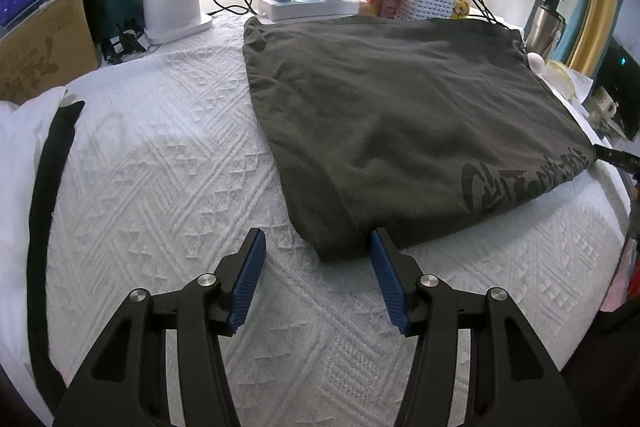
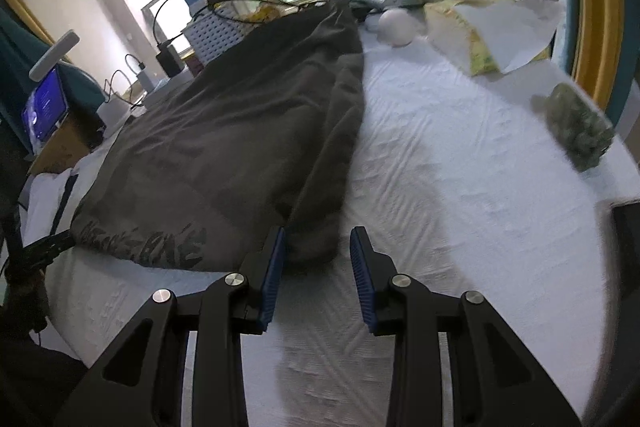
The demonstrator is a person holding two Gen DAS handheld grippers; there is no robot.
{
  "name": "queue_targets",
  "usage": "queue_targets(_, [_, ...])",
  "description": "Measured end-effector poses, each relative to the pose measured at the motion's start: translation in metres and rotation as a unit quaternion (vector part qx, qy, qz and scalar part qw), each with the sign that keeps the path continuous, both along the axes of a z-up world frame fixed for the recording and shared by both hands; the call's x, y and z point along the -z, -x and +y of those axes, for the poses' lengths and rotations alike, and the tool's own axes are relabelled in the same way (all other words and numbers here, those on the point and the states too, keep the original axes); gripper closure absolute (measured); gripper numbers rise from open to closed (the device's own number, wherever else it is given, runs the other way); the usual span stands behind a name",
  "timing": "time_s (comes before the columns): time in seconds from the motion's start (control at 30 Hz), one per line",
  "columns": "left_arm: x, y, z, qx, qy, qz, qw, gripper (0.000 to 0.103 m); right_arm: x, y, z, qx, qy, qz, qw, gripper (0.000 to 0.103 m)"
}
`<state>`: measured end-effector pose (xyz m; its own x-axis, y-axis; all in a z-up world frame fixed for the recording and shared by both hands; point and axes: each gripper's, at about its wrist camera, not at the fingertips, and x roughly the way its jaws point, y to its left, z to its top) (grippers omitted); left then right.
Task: Fold small clothes
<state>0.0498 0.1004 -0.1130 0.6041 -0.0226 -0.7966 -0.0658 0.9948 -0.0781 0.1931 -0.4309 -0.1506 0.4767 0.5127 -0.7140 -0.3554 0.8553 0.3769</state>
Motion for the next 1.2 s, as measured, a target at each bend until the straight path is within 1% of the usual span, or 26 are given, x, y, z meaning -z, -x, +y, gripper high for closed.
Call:
queue_targets(0.1, [0.0, 0.0, -0.001, 0.001, -0.003, -0.001, 1.0, 0.045, 0.0, 0.001, 0.0, -0.001, -0.008, -0.003, 1.0, 0.096])
queue_targets(0.13, [0.001, 0.0, -0.001, 0.001, -0.004, -0.001, 1.0, 0.045, -0.003, 0.002, -0.001, -0.002, -0.005, -0.007, 1.0, 0.097])
queue_targets(0.23, [0.001, 0.0, -0.002, 0.002, -0.012, -0.001, 0.9999, 0.045, -0.011, 0.002, -0.006, 0.011, 0.011, -0.022, 1.0, 0.098])
queue_targets(0.3, [0.001, 0.0, -0.002, 0.001, -0.015, -0.002, 0.9999, 0.045, -0.013, 0.0, -0.015, 0.026, 0.02, -0.025, 0.999, 0.099])
queue_targets(0.4, [0.002, 0.0, -0.002, 0.003, -0.019, -0.003, 0.9998, 0.045, -0.005, -0.004, -0.024, 0.042, 0.041, -0.019, 0.998, 0.1])
queue_targets(0.47, [0.002, -0.001, -0.002, 0.004, -0.02, -0.002, 0.9998, 0.045, 0.001, -0.006, -0.027, 0.048, 0.038, -0.016, 0.998, 0.1])
queue_targets(0.53, [0.0, -0.001, -0.001, 0.001, -0.02, 0.005, 0.9998, 0.045, -0.001, -0.004, -0.025, 0.05, 0.046, -0.023, 0.997, 0.1])
queue_targets(0.57, [-0.002, 0.001, 0.001, -0.002, -0.018, 0.005, 0.9998, 0.045, -0.002, -0.003, -0.024, 0.05, 0.051, -0.027, 0.997, 0.1])
queue_targets(0.67, [-0.011, 0.014, 0.014, -0.016, 0.001, -0.013, 0.9998, 0.045, -0.003, -0.002, -0.024, 0.05, 0.054, -0.031, 0.997, 0.1])
queue_targets(0.73, [-0.014, 0.02, 0.02, -0.027, 0.005, -0.017, 0.9995, 0.045, -0.003, -0.003, -0.025, 0.05, 0.052, -0.032, 0.997, 0.1])
queue_targets(0.83, [-0.013, 0.023, 0.028, -0.035, 0.023, -0.019, 0.9989, 0.045, -0.004, -0.005, -0.023, 0.049, 0.055, -0.035, 0.997, 0.1])
queue_targets(0.9, [-0.01, 0.02, 0.029, -0.031, 0.042, -0.019, 0.9985, 0.046, -0.003, -0.006, -0.02, 0.049, 0.058, -0.034, 0.997, 0.1])
queue_targets(1.0, [-0.003, 0.015, 0.028, -0.025, 0.067, -0.018, 0.9972, 0.06, -0.003, -0.005, -0.02, 0.047, 0.061, -0.033, 0.996, 0.1])
queue_targets(1.07, [0.0, 0.013, 0.026, -0.022, 0.077, -0.02, 0.9966, 0.062, -0.001, -0.004, -0.021, 0.048, 0.059, -0.031, 0.997, 0.1])
queue_targets(1.1, [0.002, 0.01, 0.023, -0.016, 0.078, -0.02, 0.9966, 0.068, -0.001, -0.004, -0.021, 0.048, 0.059, -0.031, 0.997, 0.1])
queue_targets(1.13, [0.003, 0.008, 0.021, -0.011, 0.078, -0.018, 0.9967, 0.077, -0.001, -0.004, -0.021, 0.049, 0.059, -0.032, 0.997, 0.1])
queue_targets(1.17, [0.005, 0.005, 0.019, -0.005, 0.079, -0.014, 0.9968, 0.08, -0.001, -0.004, -0.021, 0.049, 0.059, -0.032, 0.997, 0.1])
queue_targets(1.2, [0.007, 0.002, 0.017, 0.001, 0.08, -0.013, 0.9967, 0.086, -0.001, -0.004, -0.021, 0.05, 0.059, -0.032, 0.996, 0.1])
